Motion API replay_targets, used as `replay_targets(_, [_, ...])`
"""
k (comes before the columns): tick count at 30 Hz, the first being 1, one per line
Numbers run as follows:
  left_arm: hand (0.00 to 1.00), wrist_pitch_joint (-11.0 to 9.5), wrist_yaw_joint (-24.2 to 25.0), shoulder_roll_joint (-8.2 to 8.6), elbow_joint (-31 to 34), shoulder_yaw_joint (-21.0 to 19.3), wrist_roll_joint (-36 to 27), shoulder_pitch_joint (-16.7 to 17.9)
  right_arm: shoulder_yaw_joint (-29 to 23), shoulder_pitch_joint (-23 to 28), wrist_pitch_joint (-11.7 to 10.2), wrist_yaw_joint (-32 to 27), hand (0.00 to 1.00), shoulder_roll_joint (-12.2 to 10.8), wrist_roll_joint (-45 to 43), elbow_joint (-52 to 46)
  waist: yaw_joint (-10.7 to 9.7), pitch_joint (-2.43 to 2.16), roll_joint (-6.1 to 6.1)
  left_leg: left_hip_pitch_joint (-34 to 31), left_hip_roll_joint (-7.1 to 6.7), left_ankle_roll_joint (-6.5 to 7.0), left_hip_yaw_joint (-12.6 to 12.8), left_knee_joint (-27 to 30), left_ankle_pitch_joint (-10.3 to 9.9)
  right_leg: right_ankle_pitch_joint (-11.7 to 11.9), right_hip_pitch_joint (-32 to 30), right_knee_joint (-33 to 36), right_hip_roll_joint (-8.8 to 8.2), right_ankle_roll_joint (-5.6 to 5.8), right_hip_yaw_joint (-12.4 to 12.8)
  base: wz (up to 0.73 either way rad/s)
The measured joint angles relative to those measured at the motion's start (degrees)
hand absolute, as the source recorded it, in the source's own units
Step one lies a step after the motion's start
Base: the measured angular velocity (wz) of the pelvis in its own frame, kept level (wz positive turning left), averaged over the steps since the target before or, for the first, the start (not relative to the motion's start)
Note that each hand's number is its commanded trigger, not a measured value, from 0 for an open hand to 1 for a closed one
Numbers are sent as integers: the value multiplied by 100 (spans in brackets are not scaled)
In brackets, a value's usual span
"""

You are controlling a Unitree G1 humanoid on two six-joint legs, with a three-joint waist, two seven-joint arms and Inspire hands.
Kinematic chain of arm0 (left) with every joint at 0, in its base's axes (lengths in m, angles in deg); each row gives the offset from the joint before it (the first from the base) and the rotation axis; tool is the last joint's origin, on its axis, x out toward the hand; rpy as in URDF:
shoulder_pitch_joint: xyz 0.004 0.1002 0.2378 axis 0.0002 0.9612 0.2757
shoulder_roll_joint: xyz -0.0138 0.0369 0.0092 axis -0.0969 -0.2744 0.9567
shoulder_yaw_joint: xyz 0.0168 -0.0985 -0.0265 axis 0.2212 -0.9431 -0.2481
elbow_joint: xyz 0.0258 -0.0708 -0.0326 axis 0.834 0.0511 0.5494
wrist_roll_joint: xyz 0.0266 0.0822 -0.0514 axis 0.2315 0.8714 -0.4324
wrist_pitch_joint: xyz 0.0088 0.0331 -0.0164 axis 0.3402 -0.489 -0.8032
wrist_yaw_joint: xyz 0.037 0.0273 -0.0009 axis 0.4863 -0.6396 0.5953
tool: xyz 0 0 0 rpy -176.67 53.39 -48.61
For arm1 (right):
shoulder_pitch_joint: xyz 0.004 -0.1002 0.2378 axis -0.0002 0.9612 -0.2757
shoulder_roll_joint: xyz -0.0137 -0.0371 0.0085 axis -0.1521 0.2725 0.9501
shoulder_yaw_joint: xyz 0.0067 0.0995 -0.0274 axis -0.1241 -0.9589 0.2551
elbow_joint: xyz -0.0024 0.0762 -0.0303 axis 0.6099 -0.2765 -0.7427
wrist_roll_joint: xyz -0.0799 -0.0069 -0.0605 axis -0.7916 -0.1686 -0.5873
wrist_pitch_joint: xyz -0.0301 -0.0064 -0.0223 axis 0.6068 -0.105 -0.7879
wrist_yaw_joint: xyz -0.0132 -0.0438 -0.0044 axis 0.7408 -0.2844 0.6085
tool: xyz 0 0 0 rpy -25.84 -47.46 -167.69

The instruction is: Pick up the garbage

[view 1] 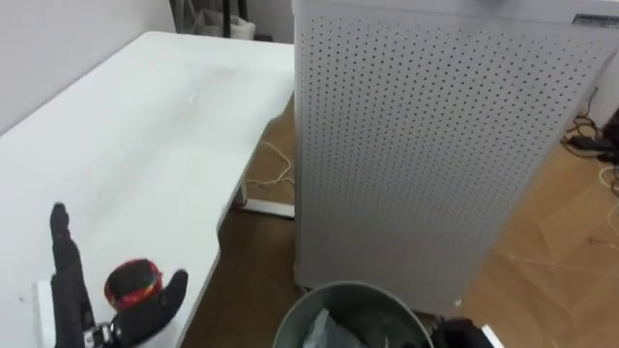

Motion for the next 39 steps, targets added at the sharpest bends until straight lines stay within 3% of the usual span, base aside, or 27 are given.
replay_targets(6, [0, 0, -47, -3, 1, 5, 11, 23, 0, 72, 52, 92, 100, -32, 41, -1, 1, -40, -80, -72, -1, 10, -11, 85, -28, 5, -81, 79, 2, 0, -71, -1])
replay_targets(18, [0, -1, -146, -5, -1, 111, 136, 66, 1, 91, 52, 150, 100, -31, 35, -1, 18, -37, -73, -96, -6, 8, 0, 75, -28, 11, -104, 65, 5, -5, -109, 0])
replay_targets(35, [0, 7, 204, -43, -753, 315, 0, 17, 31, 79, 53, 404, 100, -31, 38, -3, -92, -13, -114, -82, -2, 8, 14, 66, -28, 11, -94, 66, 3, -5, -131, -1])
replay_targets(36, [30, 5, 208, -45, -775, 350, -56, 12, 70, 78, 53, 414, 100, -31, 38, -3, -116, -12, -118, -82, -1, 8, 10, 68, -28, 11, -94, 70, -2, -5, -188, 0])
replay_targets(37, [73, 6, 212, -46, -798, 350, -83, -23, 75, 78, 59, 450, 100, -31, 33, -3, -135, -10, -120, -81, -1, 8, 10, 69, -28, 11, -88, 76, -5, -5, -218, 0])
replay_targets(38, [100, 6, 212, -47, -836, 350, -84, -52, 78, 78, 63, 457, 100, -31, 32, -3, -139, -8, -121, -82, -1, 8, 10, 69, -28, 11, -87, 79, -5, -5, -218, 0])
replay_targets(39, [100, 6, 212, -47, -865, 350, -83, -74, 88, 77, 69, 458, 100, -31, 32, -3, -151, -8, -121, -79, 2, 8, 10, 70, -28, 11, -83, 89, -5, -5, -217, 0])
